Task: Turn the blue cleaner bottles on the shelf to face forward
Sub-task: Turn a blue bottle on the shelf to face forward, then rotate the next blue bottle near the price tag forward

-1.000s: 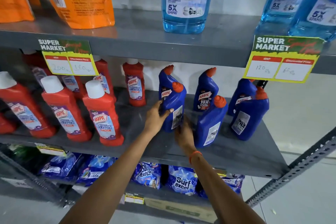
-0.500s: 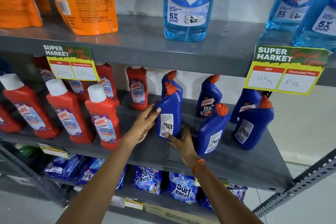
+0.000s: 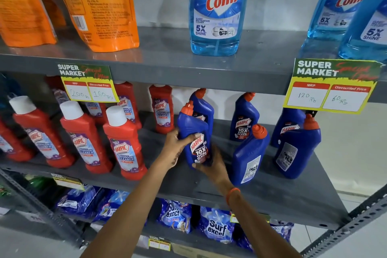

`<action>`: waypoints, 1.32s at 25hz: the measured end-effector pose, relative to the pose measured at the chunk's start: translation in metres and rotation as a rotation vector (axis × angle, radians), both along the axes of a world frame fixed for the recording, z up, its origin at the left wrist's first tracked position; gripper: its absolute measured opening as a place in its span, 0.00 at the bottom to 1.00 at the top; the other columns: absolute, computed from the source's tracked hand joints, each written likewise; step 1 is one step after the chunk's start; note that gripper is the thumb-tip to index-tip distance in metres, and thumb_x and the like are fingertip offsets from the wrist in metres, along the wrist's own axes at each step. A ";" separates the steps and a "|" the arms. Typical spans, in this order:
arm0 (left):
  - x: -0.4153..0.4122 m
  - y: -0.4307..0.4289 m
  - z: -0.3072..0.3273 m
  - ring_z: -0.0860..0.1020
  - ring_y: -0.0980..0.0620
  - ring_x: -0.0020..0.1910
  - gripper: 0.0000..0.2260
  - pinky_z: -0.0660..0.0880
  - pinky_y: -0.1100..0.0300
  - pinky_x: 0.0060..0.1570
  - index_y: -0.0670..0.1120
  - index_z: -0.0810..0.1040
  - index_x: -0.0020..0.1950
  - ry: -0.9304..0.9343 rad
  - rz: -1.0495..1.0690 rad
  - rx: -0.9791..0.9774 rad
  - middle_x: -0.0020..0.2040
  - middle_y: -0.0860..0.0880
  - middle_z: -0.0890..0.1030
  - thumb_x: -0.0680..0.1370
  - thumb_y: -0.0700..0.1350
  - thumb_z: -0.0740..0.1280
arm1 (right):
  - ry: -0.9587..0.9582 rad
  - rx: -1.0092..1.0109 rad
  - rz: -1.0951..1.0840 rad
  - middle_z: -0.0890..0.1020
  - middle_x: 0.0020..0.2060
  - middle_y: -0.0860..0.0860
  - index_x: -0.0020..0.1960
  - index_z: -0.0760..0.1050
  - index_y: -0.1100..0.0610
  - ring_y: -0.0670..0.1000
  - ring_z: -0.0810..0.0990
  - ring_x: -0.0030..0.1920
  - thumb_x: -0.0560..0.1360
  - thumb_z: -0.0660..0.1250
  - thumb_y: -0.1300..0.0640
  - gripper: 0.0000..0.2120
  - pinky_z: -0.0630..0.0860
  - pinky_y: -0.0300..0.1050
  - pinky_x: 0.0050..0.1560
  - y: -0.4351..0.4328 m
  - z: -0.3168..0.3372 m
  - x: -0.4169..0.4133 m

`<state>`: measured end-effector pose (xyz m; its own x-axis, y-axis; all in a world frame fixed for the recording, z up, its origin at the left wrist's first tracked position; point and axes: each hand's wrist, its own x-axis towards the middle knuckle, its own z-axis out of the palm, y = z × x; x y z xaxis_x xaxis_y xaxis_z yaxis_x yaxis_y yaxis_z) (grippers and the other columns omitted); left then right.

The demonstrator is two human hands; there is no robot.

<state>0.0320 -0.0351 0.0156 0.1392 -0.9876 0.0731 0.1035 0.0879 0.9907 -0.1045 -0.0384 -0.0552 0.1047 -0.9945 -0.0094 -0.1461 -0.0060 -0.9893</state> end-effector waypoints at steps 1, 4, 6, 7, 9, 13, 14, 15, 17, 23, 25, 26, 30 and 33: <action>0.002 -0.001 -0.001 0.82 0.45 0.48 0.17 0.81 0.54 0.48 0.40 0.77 0.56 -0.015 -0.032 0.020 0.49 0.43 0.83 0.68 0.36 0.73 | -0.009 0.022 0.037 0.77 0.56 0.52 0.66 0.64 0.60 0.52 0.77 0.56 0.61 0.76 0.68 0.37 0.75 0.49 0.60 -0.001 0.002 -0.002; 0.007 -0.007 -0.001 0.81 0.44 0.53 0.20 0.78 0.51 0.54 0.40 0.76 0.59 -0.094 -0.114 0.057 0.55 0.40 0.82 0.68 0.36 0.73 | -0.005 0.037 0.019 0.78 0.53 0.52 0.64 0.65 0.60 0.53 0.78 0.55 0.63 0.76 0.67 0.33 0.75 0.49 0.57 -0.003 0.004 -0.004; 0.011 -0.010 0.001 0.81 0.47 0.53 0.20 0.79 0.57 0.53 0.42 0.75 0.60 -0.125 -0.169 0.073 0.55 0.41 0.81 0.69 0.35 0.72 | 0.019 0.035 -0.035 0.78 0.53 0.51 0.64 0.65 0.59 0.52 0.78 0.54 0.65 0.75 0.65 0.31 0.75 0.47 0.56 -0.004 0.004 0.000; 0.013 -0.013 0.002 0.81 0.48 0.52 0.20 0.79 0.59 0.52 0.43 0.75 0.60 -0.128 -0.191 0.081 0.55 0.42 0.81 0.69 0.34 0.72 | 0.016 0.036 -0.057 0.77 0.53 0.51 0.64 0.65 0.59 0.51 0.77 0.53 0.66 0.74 0.66 0.30 0.74 0.46 0.55 -0.004 0.004 0.002; 0.019 -0.017 0.001 0.80 0.47 0.55 0.19 0.78 0.58 0.54 0.43 0.74 0.60 -0.137 -0.223 0.099 0.56 0.43 0.81 0.70 0.35 0.71 | 0.011 0.043 -0.085 0.77 0.53 0.51 0.64 0.65 0.59 0.51 0.77 0.55 0.66 0.73 0.66 0.29 0.73 0.45 0.56 -0.004 0.005 0.009; 0.031 -0.020 -0.011 0.78 0.45 0.60 0.25 0.76 0.53 0.59 0.46 0.74 0.62 -0.114 -0.262 0.129 0.59 0.44 0.80 0.67 0.42 0.75 | 0.094 0.022 -0.118 0.79 0.57 0.54 0.65 0.64 0.57 0.55 0.78 0.57 0.67 0.73 0.63 0.30 0.75 0.52 0.60 -0.002 -0.007 0.020; 0.034 -0.020 -0.013 0.78 0.47 0.60 0.28 0.76 0.54 0.59 0.49 0.74 0.62 -0.093 -0.271 0.132 0.59 0.46 0.81 0.64 0.47 0.77 | 0.126 0.014 -0.122 0.79 0.58 0.55 0.64 0.64 0.56 0.55 0.78 0.58 0.67 0.73 0.61 0.29 0.75 0.53 0.60 -0.001 -0.008 0.021; 0.036 -0.021 -0.016 0.79 0.50 0.59 0.30 0.76 0.54 0.59 0.51 0.75 0.61 -0.081 -0.283 0.145 0.58 0.48 0.81 0.60 0.51 0.79 | 0.144 0.008 -0.125 0.79 0.58 0.56 0.64 0.65 0.56 0.55 0.78 0.58 0.67 0.73 0.60 0.29 0.75 0.54 0.60 0.000 -0.009 0.022; 0.038 -0.022 -0.018 0.79 0.53 0.57 0.34 0.77 0.58 0.56 0.52 0.74 0.60 -0.070 -0.315 0.159 0.58 0.50 0.81 0.57 0.55 0.80 | 0.156 -0.004 -0.131 0.79 0.59 0.55 0.64 0.64 0.55 0.55 0.78 0.58 0.68 0.73 0.58 0.29 0.75 0.53 0.60 0.001 -0.011 0.022; 0.019 -0.003 -0.009 0.70 0.55 0.66 0.45 0.71 0.57 0.63 0.51 0.53 0.75 -0.341 -0.027 0.004 0.72 0.51 0.66 0.66 0.48 0.77 | 0.275 -0.196 -0.229 0.76 0.61 0.60 0.68 0.63 0.62 0.60 0.75 0.61 0.68 0.70 0.59 0.31 0.73 0.53 0.62 0.018 -0.002 0.027; 0.009 0.005 -0.003 0.60 0.51 0.74 0.48 0.63 0.48 0.71 0.51 0.48 0.75 -0.500 0.086 -0.175 0.76 0.48 0.59 0.65 0.59 0.74 | 0.263 -0.379 -0.318 0.72 0.62 0.56 0.69 0.62 0.62 0.52 0.71 0.63 0.70 0.67 0.59 0.30 0.69 0.45 0.66 0.033 0.017 0.024; 0.001 0.009 0.001 0.58 0.49 0.75 0.46 0.60 0.45 0.73 0.50 0.48 0.75 -0.580 0.121 -0.264 0.77 0.45 0.57 0.66 0.63 0.70 | 0.243 -0.476 -0.365 0.70 0.61 0.52 0.69 0.62 0.61 0.45 0.67 0.63 0.72 0.66 0.59 0.28 0.66 0.37 0.66 0.040 0.030 0.019; -0.049 0.028 0.024 0.54 0.49 0.76 0.38 0.56 0.46 0.74 0.43 0.50 0.75 -0.709 0.240 -0.464 0.77 0.44 0.54 0.74 0.62 0.60 | 0.214 -0.799 -0.515 0.69 0.59 0.53 0.67 0.64 0.61 0.37 0.62 0.64 0.74 0.60 0.61 0.21 0.61 0.29 0.67 0.058 0.066 -0.021; -0.087 0.035 0.015 0.63 0.50 0.73 0.32 0.64 0.55 0.71 0.44 0.57 0.74 -0.694 0.201 -0.465 0.74 0.45 0.63 0.75 0.57 0.62 | 0.178 -0.767 -0.562 0.65 0.62 0.52 0.68 0.63 0.60 0.39 0.60 0.65 0.74 0.59 0.61 0.22 0.57 0.27 0.68 0.054 0.063 -0.062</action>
<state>-0.0549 -0.0003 0.0308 0.0829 -0.7976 0.5974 -0.5737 0.4520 0.6831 -0.1669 0.0154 0.0076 -0.3282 -0.6415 0.6934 -0.4718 -0.5246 -0.7087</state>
